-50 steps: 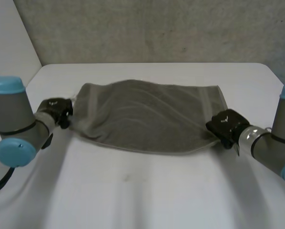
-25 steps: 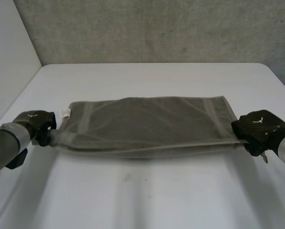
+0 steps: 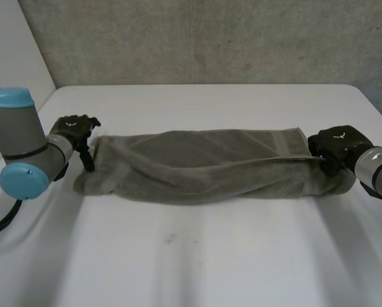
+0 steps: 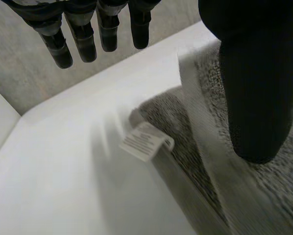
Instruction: Fold the towel.
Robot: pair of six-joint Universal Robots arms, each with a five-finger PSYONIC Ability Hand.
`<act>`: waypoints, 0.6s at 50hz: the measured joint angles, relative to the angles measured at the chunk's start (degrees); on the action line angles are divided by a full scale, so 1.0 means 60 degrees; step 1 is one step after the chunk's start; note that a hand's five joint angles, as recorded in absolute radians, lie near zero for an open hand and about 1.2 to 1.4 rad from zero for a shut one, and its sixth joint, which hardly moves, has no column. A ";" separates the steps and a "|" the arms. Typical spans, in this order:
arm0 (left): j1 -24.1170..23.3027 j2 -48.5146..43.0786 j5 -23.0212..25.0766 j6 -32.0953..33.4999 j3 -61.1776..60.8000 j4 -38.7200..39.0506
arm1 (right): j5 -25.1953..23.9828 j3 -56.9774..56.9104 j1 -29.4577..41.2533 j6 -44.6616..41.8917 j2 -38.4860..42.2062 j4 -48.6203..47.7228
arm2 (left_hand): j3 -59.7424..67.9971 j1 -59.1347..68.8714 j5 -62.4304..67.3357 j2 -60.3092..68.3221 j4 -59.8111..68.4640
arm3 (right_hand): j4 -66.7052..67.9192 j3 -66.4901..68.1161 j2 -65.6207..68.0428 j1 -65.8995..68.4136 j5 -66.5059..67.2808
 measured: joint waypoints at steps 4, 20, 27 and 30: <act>0.0011 0.0508 0.0037 -0.0042 -0.0155 -0.0127 | 0.0108 0.0123 0.0069 0.0136 0.0045 -0.0316 | -0.0066 -0.0031 -0.0031 -0.0060 -0.0054 | 0.0000 0.0000 0.0000 0.0000 0.0002; 0.0076 0.3691 0.1674 0.0088 -0.3801 0.0805 | 0.0093 0.0571 0.0205 0.0123 0.0080 -0.0588 | 0.1409 0.1363 0.1199 0.1410 0.1393 | 0.0000 0.0000 0.0000 -0.0001 0.0035; -0.0082 0.2762 0.2244 0.0064 -0.2907 0.1250 | 0.0041 0.0693 0.0318 0.0082 0.0039 -0.0600 | 0.1521 0.1500 0.1262 0.1531 0.1520 | 0.0000 0.0000 0.0001 -0.0001 0.0035; -0.0263 0.2000 0.2270 0.0056 -0.1964 0.1043 | 0.0021 0.0752 0.0337 0.0066 -0.0001 -0.0608 | 0.1405 0.1383 0.1139 0.1405 0.1418 | 0.0000 0.0000 0.0001 -0.0001 0.0035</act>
